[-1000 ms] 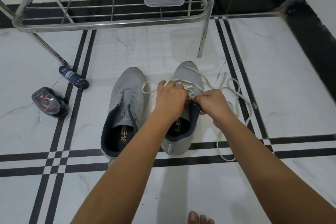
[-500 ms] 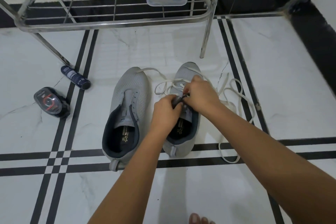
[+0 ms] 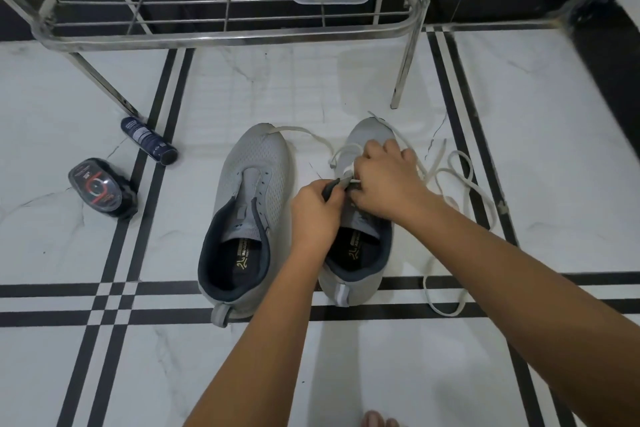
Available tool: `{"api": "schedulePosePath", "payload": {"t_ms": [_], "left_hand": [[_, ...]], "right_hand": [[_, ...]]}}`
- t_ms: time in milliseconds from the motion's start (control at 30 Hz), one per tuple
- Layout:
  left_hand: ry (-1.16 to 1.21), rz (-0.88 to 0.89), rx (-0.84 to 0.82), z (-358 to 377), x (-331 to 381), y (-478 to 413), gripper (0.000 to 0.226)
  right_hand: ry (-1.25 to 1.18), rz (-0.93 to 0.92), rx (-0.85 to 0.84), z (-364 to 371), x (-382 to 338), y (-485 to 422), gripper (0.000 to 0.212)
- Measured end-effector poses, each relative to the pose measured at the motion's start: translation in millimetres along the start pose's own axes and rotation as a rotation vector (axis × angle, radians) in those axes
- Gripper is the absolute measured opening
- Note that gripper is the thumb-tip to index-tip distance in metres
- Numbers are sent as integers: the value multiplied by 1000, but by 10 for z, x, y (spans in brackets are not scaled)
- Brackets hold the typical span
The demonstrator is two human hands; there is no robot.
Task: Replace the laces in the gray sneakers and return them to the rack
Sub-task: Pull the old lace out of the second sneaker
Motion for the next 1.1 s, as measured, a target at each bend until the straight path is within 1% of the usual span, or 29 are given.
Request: {"api": "schedulePosePath", "payload": {"t_ms": [67, 133, 167, 200, 233, 267, 300, 333, 367, 400, 433, 467, 533, 567, 600, 633, 700, 767, 800, 867, 933, 1033, 1067, 1100], "left_hand": [[3, 16, -8, -6, 9, -14, 26], [-2, 10, -9, -4, 15, -28, 24], [10, 2, -8, -7, 17, -37, 24], [31, -5, -14, -10, 13, -59, 24], [49, -12, -25, -13, 7, -78, 25], [57, -15, -34, -20, 1, -93, 26], [58, -15, -37, -30, -8, -104, 26], [61, -12, -39, -35, -18, -108, 25], [65, -12, -38, -44, -28, -109, 25], [64, -14, -35, -57, -37, -112, 24], [60, -20, -31, -68, -42, -108, 24], [56, -24, -29, -72, -45, -103, 23], [28, -12, -43, -47, -8, -94, 23], [6, -4, -49, -38, 14, -88, 24], [-6, 2, -50, -26, 29, -84, 25], [-9, 7, -50, -24, 37, -82, 25], [-7, 15, -56, -22, 50, -80, 26], [-4, 5, -61, -12, 47, -82, 27], [2, 0, -63, -10, 42, -86, 28], [18, -3, -68, -1, 30, -89, 32], [53, -7, -68, 4, 16, -92, 28], [73, -1, -65, 0, 15, -88, 23], [66, 3, -68, 3, 14, -87, 23], [67, 2, -69, 8, 9, -90, 24]], "right_hand": [[150, -25, 9, 10, -24, -33, 31], [129, -7, 2, -30, 20, -28, 27], [45, 5, 35, -73, 76, -5, 24], [-121, 6, 109, -119, 160, 28, 20], [-387, 15, 168, -133, 280, 72, 15], [-716, 7, 162, -96, 361, 110, 9], [-1044, -31, 148, -57, 403, 156, 9], [-1260, -62, 168, -44, 456, 206, 15], [-1344, -58, 206, -46, 536, 256, 20], [-1342, -35, 256, -74, 612, 290, 24], [-1275, -10, 283, -121, 651, 313, 26], [-1146, 9, 279, -146, 661, 304, 24], [-740, 10, 112, -120, 540, 224, 12], [-489, 20, 51, -87, 470, 186, 25], [-291, 21, 43, -70, 423, 153, 40], [-172, 20, 75, -102, 370, 144, 46], [-14, -23, 134, -180, 235, 167, 42], [138, -61, 121, -134, 78, 151, 41], [184, -69, 116, -98, 1, 134, 38], [212, -27, 104, -54, -37, 68, 27], [196, 39, 66, -58, 29, 32, 22], [114, 27, -29, 21, 88, -17, 26], [90, 12, -56, 35, 75, -26, 23], [1, -4, -60, 27, 73, -21, 20]]}}
Point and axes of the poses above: each hand's wrist, its own y-axis away from the middle knuckle, its own z-axis out of the palm, x = y × z, the point moved 7 cm from there along -y, towards the middle knuckle, and after that the axes turned 15 degrees about -x, right-handed, at the moved point
